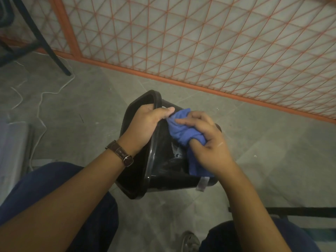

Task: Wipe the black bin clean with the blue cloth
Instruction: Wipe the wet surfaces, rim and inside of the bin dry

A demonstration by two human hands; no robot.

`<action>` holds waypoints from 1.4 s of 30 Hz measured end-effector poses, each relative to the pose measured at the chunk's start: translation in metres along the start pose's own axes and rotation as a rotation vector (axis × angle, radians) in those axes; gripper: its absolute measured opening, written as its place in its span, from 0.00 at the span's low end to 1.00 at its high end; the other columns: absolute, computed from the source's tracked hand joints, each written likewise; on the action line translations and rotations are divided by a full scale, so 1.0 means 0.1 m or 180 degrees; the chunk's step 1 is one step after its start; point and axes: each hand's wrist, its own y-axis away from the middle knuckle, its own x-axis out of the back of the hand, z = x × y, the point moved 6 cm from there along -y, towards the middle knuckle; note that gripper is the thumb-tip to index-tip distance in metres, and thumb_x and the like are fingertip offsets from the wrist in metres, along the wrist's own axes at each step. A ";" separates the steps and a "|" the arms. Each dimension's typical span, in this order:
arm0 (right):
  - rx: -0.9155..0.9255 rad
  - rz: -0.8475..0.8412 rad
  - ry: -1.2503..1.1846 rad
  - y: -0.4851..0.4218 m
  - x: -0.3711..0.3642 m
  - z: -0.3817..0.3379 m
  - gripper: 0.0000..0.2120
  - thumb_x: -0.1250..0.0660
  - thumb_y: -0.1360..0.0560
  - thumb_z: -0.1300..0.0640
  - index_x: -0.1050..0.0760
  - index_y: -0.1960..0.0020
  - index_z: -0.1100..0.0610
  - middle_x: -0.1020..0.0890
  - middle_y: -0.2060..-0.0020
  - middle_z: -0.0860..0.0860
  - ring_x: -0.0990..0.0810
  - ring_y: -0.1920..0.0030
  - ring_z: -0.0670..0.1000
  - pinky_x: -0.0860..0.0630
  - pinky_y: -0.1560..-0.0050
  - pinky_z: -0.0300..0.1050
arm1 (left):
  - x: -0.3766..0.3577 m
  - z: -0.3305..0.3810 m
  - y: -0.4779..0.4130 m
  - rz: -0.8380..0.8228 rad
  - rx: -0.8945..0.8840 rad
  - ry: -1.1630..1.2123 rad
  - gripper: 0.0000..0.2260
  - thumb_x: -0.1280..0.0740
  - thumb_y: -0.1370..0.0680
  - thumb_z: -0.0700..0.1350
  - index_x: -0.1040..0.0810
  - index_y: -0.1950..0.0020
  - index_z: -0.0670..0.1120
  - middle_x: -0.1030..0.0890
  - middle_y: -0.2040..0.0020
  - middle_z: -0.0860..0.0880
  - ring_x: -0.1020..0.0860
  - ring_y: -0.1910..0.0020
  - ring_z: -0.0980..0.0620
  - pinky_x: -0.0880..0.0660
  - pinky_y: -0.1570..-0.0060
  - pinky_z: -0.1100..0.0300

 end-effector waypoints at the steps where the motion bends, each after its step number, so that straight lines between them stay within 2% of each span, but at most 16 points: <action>1: 0.0021 -0.0104 -0.0024 0.01 -0.01 0.00 0.18 0.42 0.33 0.62 0.24 0.49 0.46 0.28 0.47 0.43 0.29 0.43 0.38 0.34 0.40 0.29 | 0.01 0.00 0.00 0.0030 0.0018 -0.0018 0.17 0.36 0.24 0.40 0.19 0.72 0.48 0.21 0.73 0.52 0.22 0.69 0.55 0.26 0.63 0.62; 3: -0.0116 -0.0088 -0.0141 0.01 0.04 0.08 0.20 0.42 0.36 0.66 0.22 0.55 0.45 0.25 0.51 0.44 0.26 0.45 0.40 0.33 0.41 0.31 | 0.04 0.01 0.00 0.0091 0.0068 0.0025 0.09 0.33 0.27 0.44 0.18 0.64 0.41 0.20 0.65 0.43 0.20 0.62 0.47 0.25 0.55 0.52; 5: -0.0418 0.0274 -0.0218 0.01 0.16 0.20 0.21 0.43 0.38 0.68 0.22 0.59 0.44 0.21 0.53 0.46 0.24 0.47 0.43 0.30 0.42 0.35 | -0.01 0.03 0.04 -0.0022 0.0172 0.0058 0.19 0.34 0.28 0.47 0.23 0.53 0.29 0.22 0.59 0.35 0.21 0.57 0.40 0.26 0.49 0.45; 8: -0.0636 0.0706 -0.0031 0.01 0.24 0.23 0.21 0.43 0.34 0.65 0.24 0.54 0.41 0.22 0.50 0.49 0.25 0.46 0.41 0.31 0.44 0.30 | -0.05 0.04 0.05 -0.0021 0.0189 -0.0028 0.17 0.34 0.28 0.50 0.20 0.57 0.34 0.20 0.61 0.38 0.20 0.58 0.41 0.25 0.46 0.43; 11: -0.0186 0.0334 0.0154 0.02 0.11 0.03 0.20 0.42 0.32 0.64 0.25 0.48 0.45 0.26 0.48 0.46 0.30 0.45 0.34 0.36 0.44 0.24 | -0.01 0.02 0.04 0.0181 0.0170 -0.0008 0.14 0.34 0.28 0.50 0.20 0.59 0.38 0.21 0.61 0.38 0.21 0.59 0.42 0.26 0.50 0.45; 13: -0.0099 -0.0040 0.0086 0.03 0.05 -0.01 0.21 0.42 0.33 0.66 0.25 0.50 0.43 0.28 0.47 0.41 0.31 0.43 0.32 0.37 0.43 0.24 | 0.01 0.03 0.03 0.0232 0.0115 0.0033 0.12 0.34 0.28 0.49 0.20 0.62 0.40 0.22 0.62 0.38 0.22 0.60 0.42 0.27 0.52 0.46; 15: -0.0250 -0.0070 0.0059 0.04 0.11 0.10 0.23 0.42 0.37 0.67 0.24 0.55 0.40 0.25 0.49 0.41 0.29 0.44 0.34 0.36 0.42 0.26 | 0.01 0.07 0.03 0.0223 0.0047 0.0027 0.15 0.34 0.29 0.47 0.21 0.59 0.34 0.22 0.60 0.34 0.21 0.58 0.39 0.26 0.49 0.44; 17: -0.0683 0.0283 0.0030 0.04 0.27 0.27 0.22 0.43 0.39 0.64 0.22 0.59 0.40 0.22 0.51 0.44 0.26 0.46 0.38 0.33 0.43 0.29 | 0.00 0.09 0.03 0.0118 0.0034 0.0007 0.21 0.35 0.28 0.47 0.23 0.52 0.28 0.20 0.54 0.30 0.20 0.53 0.35 0.25 0.45 0.43; 19: -0.1049 0.0681 0.0033 0.06 0.38 0.39 0.20 0.44 0.38 0.62 0.23 0.58 0.41 0.21 0.50 0.48 0.25 0.48 0.39 0.32 0.47 0.26 | 0.00 0.08 0.04 0.0109 0.0007 -0.0020 0.18 0.35 0.28 0.47 0.22 0.52 0.30 0.18 0.54 0.34 0.18 0.52 0.39 0.24 0.44 0.46; 21: -0.0923 0.0737 0.0119 0.07 0.34 0.34 0.20 0.44 0.36 0.63 0.24 0.54 0.42 0.23 0.48 0.51 0.26 0.47 0.38 0.34 0.45 0.24 | 0.01 0.07 0.05 0.0257 0.0033 0.0108 0.13 0.34 0.29 0.46 0.19 0.57 0.36 0.17 0.59 0.41 0.18 0.56 0.44 0.24 0.46 0.48; 25: -0.0485 0.0162 0.0146 0.07 0.11 0.19 0.24 0.42 0.33 0.65 0.28 0.44 0.43 0.27 0.43 0.49 0.30 0.42 0.35 0.37 0.40 0.26 | 0.07 0.08 0.07 0.0531 0.0016 0.0246 0.08 0.35 0.24 0.41 0.20 0.58 0.38 0.19 0.62 0.42 0.19 0.60 0.46 0.24 0.49 0.48; 28: -0.0569 -0.0072 0.0111 0.07 0.16 0.25 0.23 0.41 0.30 0.68 0.28 0.46 0.42 0.27 0.45 0.43 0.30 0.44 0.34 0.37 0.43 0.22 | 0.12 0.13 0.06 0.0582 -0.0085 0.0142 0.08 0.36 0.23 0.41 0.20 0.58 0.39 0.19 0.62 0.44 0.19 0.59 0.46 0.24 0.50 0.49; 32: -0.1062 0.0661 0.0176 0.10 0.30 0.38 0.21 0.41 0.27 0.69 0.27 0.45 0.45 0.27 0.44 0.47 0.28 0.48 0.32 0.36 0.50 0.19 | 0.14 0.08 0.05 0.0693 -0.0092 0.0266 0.07 0.34 0.28 0.45 0.20 0.63 0.45 0.17 0.66 0.50 0.19 0.58 0.47 0.25 0.45 0.48; 35: -0.0915 0.0640 0.0254 0.10 0.15 0.27 0.19 0.39 0.27 0.64 0.28 0.41 0.46 0.28 0.45 0.47 0.30 0.49 0.28 0.36 0.50 0.19 | 0.15 0.02 0.06 0.0896 -0.0069 0.0412 0.08 0.35 0.25 0.43 0.20 0.62 0.44 0.17 0.67 0.50 0.18 0.59 0.48 0.24 0.49 0.50; 39: -0.0779 0.0130 0.0054 0.08 0.05 0.21 0.17 0.39 0.32 0.59 0.25 0.51 0.40 0.26 0.48 0.44 0.28 0.49 0.32 0.36 0.49 0.21 | 0.21 -0.05 0.04 0.1072 0.0063 0.0639 0.08 0.37 0.24 0.39 0.20 0.59 0.40 0.17 0.68 0.49 0.18 0.65 0.52 0.23 0.58 0.59; 42: -0.1119 0.0496 -0.0195 0.07 0.23 0.33 0.18 0.39 0.31 0.67 0.23 0.55 0.43 0.27 0.51 0.48 0.26 0.51 0.39 0.34 0.52 0.21 | 0.21 -0.10 0.04 0.1118 0.0099 0.0579 0.09 0.36 0.25 0.40 0.19 0.63 0.44 0.17 0.68 0.50 0.18 0.64 0.52 0.24 0.56 0.57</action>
